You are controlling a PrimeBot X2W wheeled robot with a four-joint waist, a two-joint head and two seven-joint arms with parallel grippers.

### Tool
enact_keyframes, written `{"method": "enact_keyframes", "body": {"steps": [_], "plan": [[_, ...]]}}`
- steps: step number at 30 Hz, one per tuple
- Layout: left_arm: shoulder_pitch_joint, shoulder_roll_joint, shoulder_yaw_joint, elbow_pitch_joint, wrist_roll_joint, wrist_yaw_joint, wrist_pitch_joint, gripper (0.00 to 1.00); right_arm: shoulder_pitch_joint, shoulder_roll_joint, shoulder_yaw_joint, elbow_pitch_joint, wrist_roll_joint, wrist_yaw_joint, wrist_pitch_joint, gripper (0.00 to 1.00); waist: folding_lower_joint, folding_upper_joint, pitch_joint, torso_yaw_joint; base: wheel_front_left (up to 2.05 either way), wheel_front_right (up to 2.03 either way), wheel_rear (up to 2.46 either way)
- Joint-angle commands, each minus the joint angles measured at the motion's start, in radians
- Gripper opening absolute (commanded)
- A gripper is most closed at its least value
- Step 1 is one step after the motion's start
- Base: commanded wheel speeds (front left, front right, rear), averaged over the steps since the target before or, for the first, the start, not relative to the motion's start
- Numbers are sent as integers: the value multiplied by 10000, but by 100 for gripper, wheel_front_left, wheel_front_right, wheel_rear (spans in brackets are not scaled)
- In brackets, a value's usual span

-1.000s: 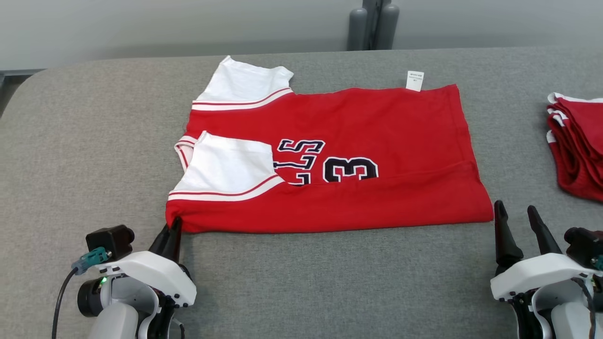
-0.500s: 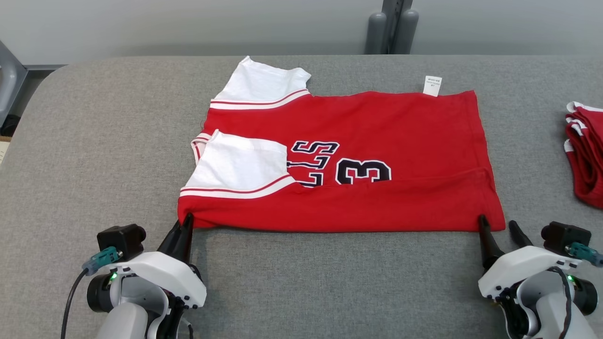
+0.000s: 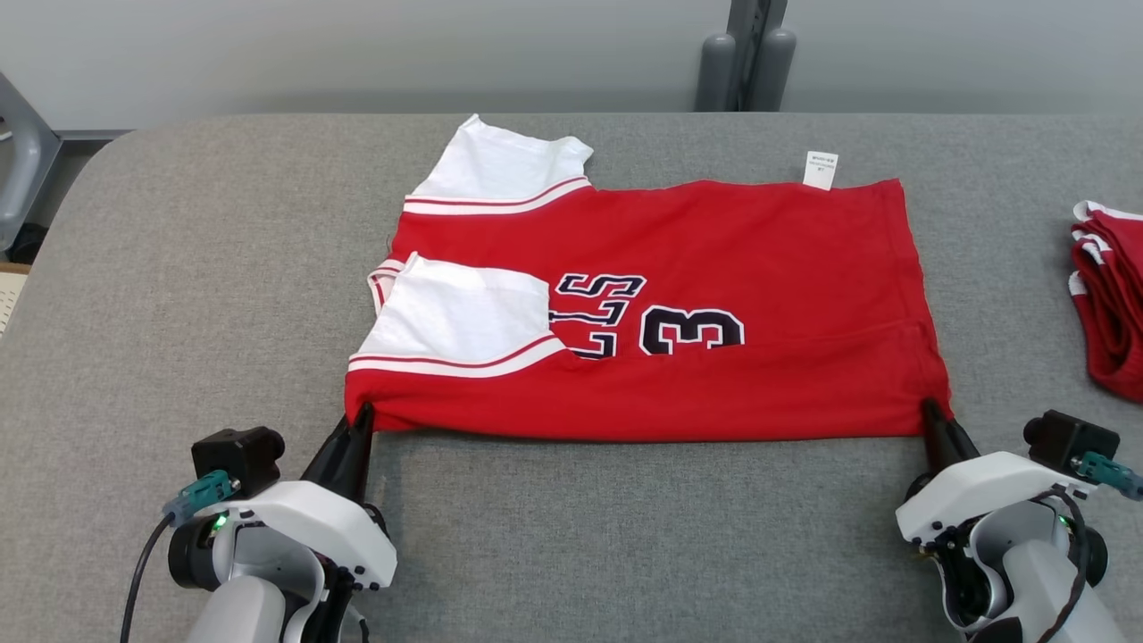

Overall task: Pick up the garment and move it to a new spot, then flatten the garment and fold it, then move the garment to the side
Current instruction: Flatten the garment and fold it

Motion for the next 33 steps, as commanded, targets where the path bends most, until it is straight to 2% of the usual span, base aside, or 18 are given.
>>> {"method": "enact_keyframes", "body": {"steps": [1, 5, 10, 23, 27, 30, 31, 32, 33], "plan": [[93, 103, -6, -110, 17, -28, -25, 0, 129, -63, -35, -131, 117, 6, -126, 0, 0, -1, -36, 1, 0, 0, 0], [497, 156, -129, -570, 25, -52, 88, 0, 732, -64, -69, -888, 432, 6, -129, 0, 0, -1, -152, -47, 0, 0, 0], [1425, 396, -299, -1501, 66, 77, 622, 0, 1906, -81, -95, -2427, 745, 6, 215, 0, 0, -1, -256, -194, 0, 0, 0], [3923, 1054, -412, -4565, 155, 832, 2077, 0, 5096, -64, -862, -6718, 797, 4, 1841, 0, 0, -1, -356, -424, 0, 0, 0], [4402, 1064, -428, -5037, -6, 953, 2352, 0, 5632, -63, -969, -7216, 992, 4, 2230, 0, 0, -1, -356, -488, 0, 0, 0], [4584, 1019, -462, -5157, -71, 1031, 2439, 0, 5723, -60, -979, -7063, 1128, 4, 2318, 0, 0, -1, -361, -537, 0, 0, 0], [4637, 1019, -469, -5160, -61, 1066, 2478, 0, 5706, -60, -961, -6942, 1133, 4, 2323, 15, 0, -1, -365, -548, 0, 0, 0], [4676, 1021, -490, -5119, -52, 1125, 2547, 0, 5679, -65, -975, -6801, 1097, 4, 2338, 37, 0, -1, -364, -555, 0, 0, 0], [4676, 1026, -513, -5069, -56, 1134, 2616, 0, 5655, -63, -992, -6669, 901, 4, 2339, 67, 0, -1, -358, -558, 0, 0, 0]]}}
